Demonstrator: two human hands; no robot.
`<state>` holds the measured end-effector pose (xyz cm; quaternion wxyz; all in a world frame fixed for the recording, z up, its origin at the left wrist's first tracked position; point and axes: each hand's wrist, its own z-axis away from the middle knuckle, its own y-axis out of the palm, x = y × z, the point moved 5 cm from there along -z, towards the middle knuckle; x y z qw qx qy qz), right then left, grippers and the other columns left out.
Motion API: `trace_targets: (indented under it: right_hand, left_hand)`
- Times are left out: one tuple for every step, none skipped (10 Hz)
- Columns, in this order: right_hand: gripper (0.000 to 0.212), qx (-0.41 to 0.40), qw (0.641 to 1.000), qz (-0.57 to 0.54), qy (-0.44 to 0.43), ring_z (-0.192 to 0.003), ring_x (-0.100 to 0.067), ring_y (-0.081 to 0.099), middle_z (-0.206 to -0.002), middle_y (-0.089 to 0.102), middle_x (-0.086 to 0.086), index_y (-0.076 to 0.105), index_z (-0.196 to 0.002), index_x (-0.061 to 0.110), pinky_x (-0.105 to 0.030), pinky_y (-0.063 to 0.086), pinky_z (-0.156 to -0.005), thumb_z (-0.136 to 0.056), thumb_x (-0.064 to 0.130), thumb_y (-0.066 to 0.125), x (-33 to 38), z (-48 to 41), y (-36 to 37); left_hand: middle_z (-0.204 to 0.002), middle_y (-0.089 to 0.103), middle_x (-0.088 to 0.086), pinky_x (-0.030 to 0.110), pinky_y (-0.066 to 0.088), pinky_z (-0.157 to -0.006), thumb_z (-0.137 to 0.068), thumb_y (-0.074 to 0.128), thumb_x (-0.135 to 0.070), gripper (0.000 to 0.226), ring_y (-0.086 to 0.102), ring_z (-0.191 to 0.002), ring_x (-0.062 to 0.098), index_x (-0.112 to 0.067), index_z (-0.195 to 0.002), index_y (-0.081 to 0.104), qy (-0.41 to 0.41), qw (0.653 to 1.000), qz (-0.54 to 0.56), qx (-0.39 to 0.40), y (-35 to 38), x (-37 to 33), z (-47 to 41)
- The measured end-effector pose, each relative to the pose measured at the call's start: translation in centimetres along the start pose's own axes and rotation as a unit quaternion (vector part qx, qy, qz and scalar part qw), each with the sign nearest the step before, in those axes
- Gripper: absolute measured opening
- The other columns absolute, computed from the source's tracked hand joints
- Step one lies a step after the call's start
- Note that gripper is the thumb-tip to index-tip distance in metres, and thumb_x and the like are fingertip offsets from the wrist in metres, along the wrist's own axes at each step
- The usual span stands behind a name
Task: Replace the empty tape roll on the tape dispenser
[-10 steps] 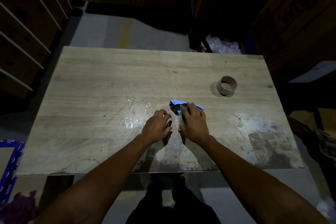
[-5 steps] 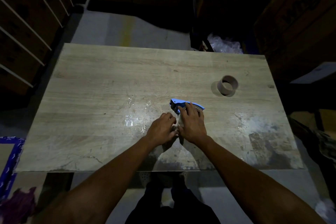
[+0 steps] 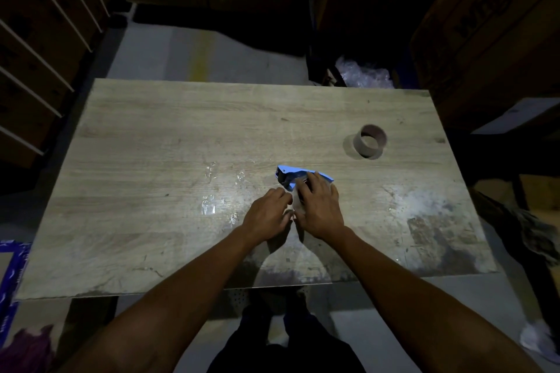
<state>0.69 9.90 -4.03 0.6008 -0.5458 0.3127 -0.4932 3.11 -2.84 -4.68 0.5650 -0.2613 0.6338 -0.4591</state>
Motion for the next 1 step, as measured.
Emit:
trace_targets:
  right_hand:
    - [0.069, -0.004, 1.0, -0.007, 0.001, -0.149, -0.03, 0.017, -0.155, 0.028, -0.009, 0.038, -0.144, 0.023, -0.061, 0.024, -0.113, -0.084, 0.044, 0.064, -0.25, 0.22, -0.24]
  left_hand:
    - [-0.112, 0.057, 0.004, 0.027, 0.037, -0.069, -0.091, 0.06, -0.028, 0.023, 0.051, -0.105, 0.021, -0.016, -0.109, 0.056, 0.002, 1.0, 0.008, 0.006, -0.25, -0.19, -0.28]
